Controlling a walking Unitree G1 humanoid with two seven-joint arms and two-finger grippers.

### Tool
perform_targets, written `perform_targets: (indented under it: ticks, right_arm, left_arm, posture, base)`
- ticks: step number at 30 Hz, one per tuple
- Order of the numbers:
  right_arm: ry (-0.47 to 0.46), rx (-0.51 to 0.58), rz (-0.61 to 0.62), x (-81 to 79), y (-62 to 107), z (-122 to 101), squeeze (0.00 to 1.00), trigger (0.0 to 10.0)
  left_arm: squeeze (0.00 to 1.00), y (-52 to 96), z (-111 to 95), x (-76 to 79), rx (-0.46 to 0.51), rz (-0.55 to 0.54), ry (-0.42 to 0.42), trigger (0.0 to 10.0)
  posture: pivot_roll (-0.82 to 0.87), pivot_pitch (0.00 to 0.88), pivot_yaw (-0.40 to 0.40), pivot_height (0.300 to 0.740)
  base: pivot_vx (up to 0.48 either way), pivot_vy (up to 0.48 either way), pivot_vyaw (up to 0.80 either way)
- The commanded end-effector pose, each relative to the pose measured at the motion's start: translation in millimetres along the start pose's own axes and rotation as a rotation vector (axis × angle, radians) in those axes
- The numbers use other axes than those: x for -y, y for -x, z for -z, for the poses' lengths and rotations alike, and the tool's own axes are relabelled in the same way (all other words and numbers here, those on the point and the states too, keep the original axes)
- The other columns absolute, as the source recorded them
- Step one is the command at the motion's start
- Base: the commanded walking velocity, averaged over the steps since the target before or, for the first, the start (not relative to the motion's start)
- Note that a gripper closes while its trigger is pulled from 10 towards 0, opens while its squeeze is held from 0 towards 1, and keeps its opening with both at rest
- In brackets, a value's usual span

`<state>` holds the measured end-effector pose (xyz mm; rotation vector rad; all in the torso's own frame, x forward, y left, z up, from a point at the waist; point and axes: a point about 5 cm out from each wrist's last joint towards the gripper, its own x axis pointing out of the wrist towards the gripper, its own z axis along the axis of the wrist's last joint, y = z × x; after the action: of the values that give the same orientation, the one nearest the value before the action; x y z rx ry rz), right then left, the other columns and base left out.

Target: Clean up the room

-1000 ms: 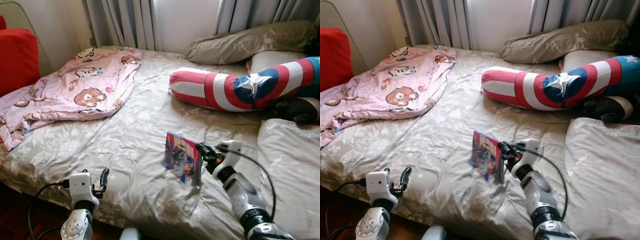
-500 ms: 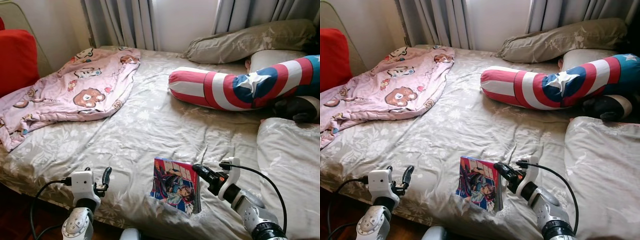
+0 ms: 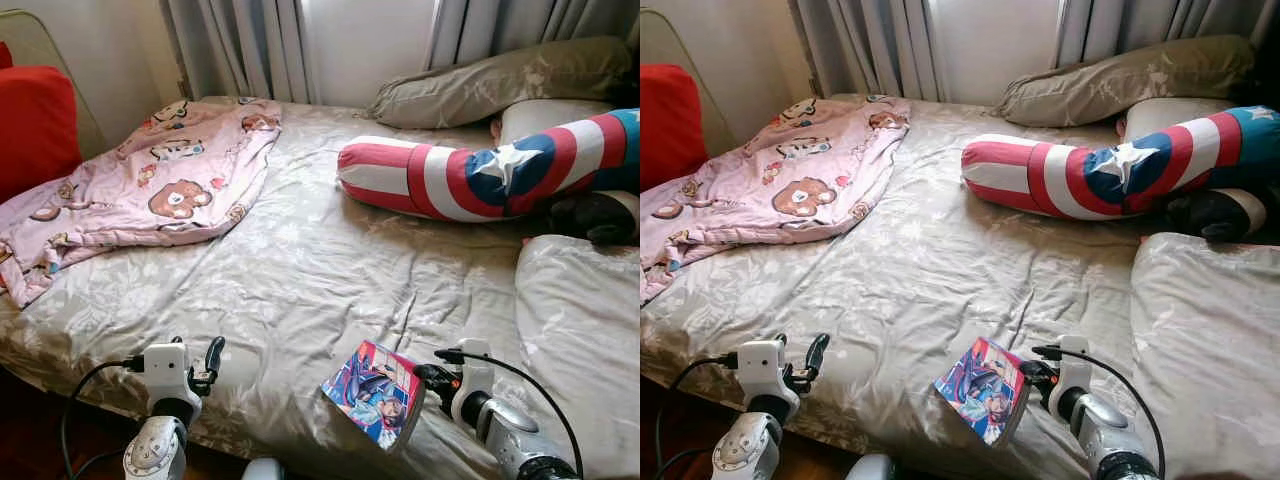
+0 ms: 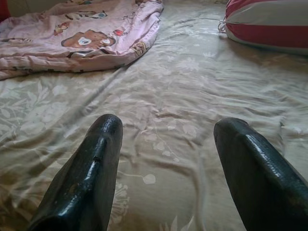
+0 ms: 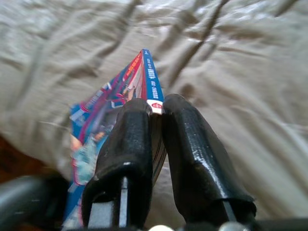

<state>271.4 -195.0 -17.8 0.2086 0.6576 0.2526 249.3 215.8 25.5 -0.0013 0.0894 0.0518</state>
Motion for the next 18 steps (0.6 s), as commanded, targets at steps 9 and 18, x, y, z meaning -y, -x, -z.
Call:
perform_targets:
  ticks: [9, 18]
  right_arm:
    - [0.217, -0.012, 0.046, -6.7, -8.1, -15.7, 0.00, 10.0]
    - [0.222, 0.032, 0.020, -12.8, -13.1, -33.2, 0.00, 10.0]
  left_arm:
    - [0.00, 2.8, -1.1, -2.0, -0.005, 0.003, -0.007, 10.0]
    - [0.00, 7.6, -0.2, -2.4, -0.009, 0.001, -0.007, 10.0]
  posture:
    - [0.10, 0.006, 0.047, 0.650]
    - [0.11, 0.025, 0.048, 0.650]
  base:
    - [0.000, 0.000, 0.00]
    - [0.000, 0.000, 0.00]
